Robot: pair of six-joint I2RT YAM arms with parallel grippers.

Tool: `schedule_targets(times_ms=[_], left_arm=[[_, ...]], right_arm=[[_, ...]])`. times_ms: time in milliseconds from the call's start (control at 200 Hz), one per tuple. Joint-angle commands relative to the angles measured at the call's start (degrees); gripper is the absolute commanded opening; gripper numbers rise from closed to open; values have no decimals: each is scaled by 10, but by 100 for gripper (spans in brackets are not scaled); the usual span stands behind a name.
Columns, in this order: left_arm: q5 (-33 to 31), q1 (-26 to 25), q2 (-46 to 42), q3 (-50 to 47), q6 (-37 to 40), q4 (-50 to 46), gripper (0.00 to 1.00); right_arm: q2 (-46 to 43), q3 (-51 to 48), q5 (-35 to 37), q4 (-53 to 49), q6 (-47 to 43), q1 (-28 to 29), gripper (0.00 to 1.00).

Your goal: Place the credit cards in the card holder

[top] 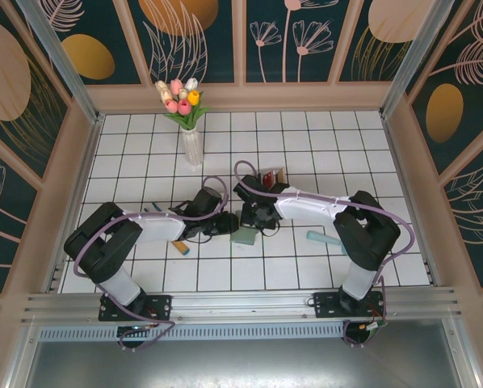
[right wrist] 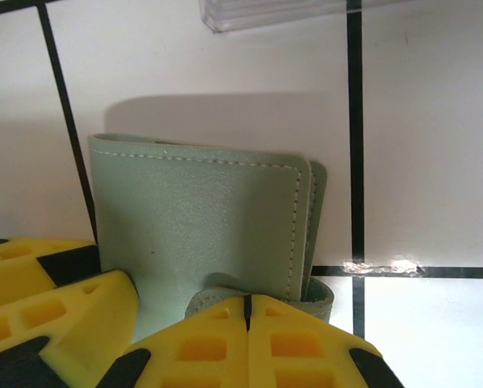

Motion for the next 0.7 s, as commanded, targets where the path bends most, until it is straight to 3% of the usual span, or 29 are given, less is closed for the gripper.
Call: schedule_targets(times_ms=[0,340,696], left_arm=[[2,-6,16,6,11,-21,31],[2,-11,24,9,13,-22,30],[2,-12,23,2,4,-4,27]], right_arm=[[-8,-11,-5,2,4,-4,4],[11,2,-19,9,-2,-2,4],[79,34,4,-61,-10,8,3]])
